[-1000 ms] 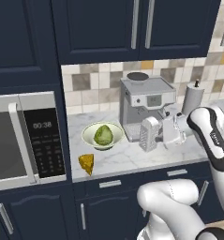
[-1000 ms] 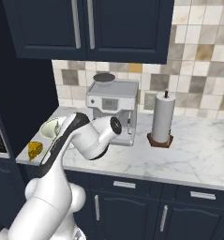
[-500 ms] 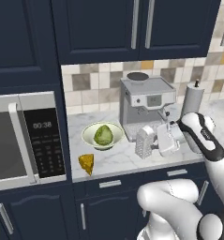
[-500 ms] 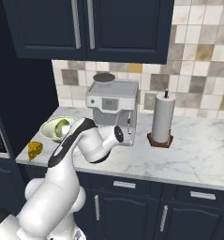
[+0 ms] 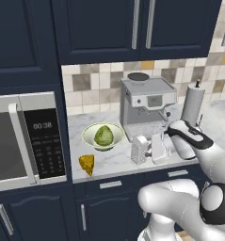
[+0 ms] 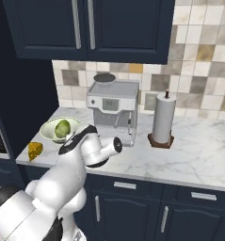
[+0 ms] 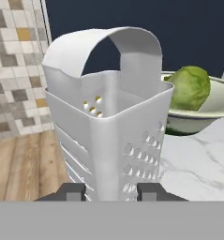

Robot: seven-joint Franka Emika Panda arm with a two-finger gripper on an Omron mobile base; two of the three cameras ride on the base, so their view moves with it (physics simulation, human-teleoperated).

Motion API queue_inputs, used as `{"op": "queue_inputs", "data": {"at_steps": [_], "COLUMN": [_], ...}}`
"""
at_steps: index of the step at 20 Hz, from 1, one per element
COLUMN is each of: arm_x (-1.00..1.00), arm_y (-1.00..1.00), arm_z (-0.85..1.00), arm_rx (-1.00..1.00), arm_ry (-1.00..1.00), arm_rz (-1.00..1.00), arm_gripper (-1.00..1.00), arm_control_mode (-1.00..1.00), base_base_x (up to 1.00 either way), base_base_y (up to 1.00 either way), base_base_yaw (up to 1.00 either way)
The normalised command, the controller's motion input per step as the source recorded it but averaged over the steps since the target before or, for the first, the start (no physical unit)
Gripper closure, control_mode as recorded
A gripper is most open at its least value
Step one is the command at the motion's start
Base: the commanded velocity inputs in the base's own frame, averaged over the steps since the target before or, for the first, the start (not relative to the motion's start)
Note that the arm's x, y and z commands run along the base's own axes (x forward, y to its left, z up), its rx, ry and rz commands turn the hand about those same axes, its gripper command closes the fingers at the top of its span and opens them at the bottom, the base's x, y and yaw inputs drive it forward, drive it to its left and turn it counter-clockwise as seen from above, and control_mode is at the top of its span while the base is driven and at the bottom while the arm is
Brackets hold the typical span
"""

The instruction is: Pick the cheese from the fridge and the cheese grater from the cabinet and place them next to the salad bowl.

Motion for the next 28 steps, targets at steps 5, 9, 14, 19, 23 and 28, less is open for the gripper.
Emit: {"op": "queue_inputs", "data": {"at_steps": [5, 9, 14, 19, 23, 28], "arm_x": [0.44, 0.44, 0.15, 0.2, 0.11, 0.0], "arm_y": [0.0, 0.0, 0.0, 0.0, 0.0, 0.0], "arm_z": [-0.25, -0.02, 0.0, -0.01, -0.12, -0.35], "arm_rx": [0.0, 0.0, 0.0, 0.0, 0.0, 0.0], "arm_ry": [0.0, 0.0, 0.0, 0.0, 0.0, 0.0], "arm_rz": [0.0, 0.0, 0.0, 0.0, 0.0, 0.0], "arm_gripper": [1.0, 1.0, 1.0, 1.0, 1.0, 1.0], "arm_control_mode": [-1.0, -1.0, -1.0, -1.0, -1.0, -1.0], "base_base_x": [0.0, 0.0, 0.0, 0.0, 0.0, 0.0], "base_base_y": [0.0, 0.0, 0.0, 0.0, 0.0, 0.0], "base_base_yaw": [0.0, 0.0, 0.0, 0.0, 0.0, 0.0]}}
